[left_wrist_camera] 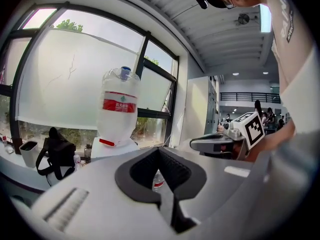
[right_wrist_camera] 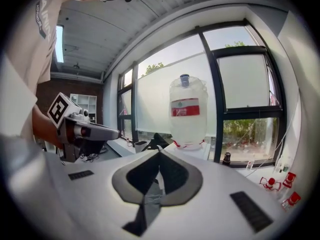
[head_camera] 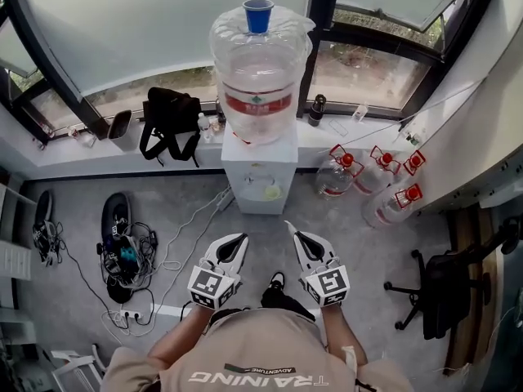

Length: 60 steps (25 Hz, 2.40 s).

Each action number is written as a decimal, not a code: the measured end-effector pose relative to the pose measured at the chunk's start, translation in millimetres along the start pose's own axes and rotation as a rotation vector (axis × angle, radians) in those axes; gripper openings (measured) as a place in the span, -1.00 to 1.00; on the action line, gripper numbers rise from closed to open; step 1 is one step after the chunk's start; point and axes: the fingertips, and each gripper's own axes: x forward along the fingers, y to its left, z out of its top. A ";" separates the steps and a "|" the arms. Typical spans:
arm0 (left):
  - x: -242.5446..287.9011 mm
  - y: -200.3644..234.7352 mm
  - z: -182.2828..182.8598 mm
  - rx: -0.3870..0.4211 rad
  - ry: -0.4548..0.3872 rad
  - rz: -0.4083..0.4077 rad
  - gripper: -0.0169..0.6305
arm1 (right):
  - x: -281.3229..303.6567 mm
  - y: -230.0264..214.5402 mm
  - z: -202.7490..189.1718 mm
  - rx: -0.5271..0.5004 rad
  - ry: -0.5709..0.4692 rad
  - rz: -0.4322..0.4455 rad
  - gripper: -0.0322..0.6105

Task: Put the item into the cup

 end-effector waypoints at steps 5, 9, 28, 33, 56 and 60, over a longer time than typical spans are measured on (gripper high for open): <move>41.1 7.0 16.6 0.010 -0.002 0.027 -0.92 | 22.0 -38.6 -11.6 -0.002 0.039 0.053 -0.86; 56.8 16.5 12.0 -0.014 0.023 0.055 -0.92 | 39.2 -57.3 -17.1 -0.002 0.057 0.080 -0.86; 102.7 93.2 9.7 0.016 0.044 -0.107 -0.92 | 112.5 -63.0 -13.0 0.037 0.102 -0.079 -0.86; 123.2 95.4 -5.1 -0.001 0.082 -0.129 -0.92 | 124.4 -74.1 -30.7 0.051 0.143 -0.075 -0.86; 190.3 87.6 -147.5 -0.043 0.317 -0.126 -0.92 | 233.8 -124.8 -236.1 0.140 0.301 0.027 -0.86; 187.0 91.3 -164.9 -0.061 0.337 -0.114 -0.92 | 256.8 -127.4 -262.2 0.146 0.309 0.024 -0.86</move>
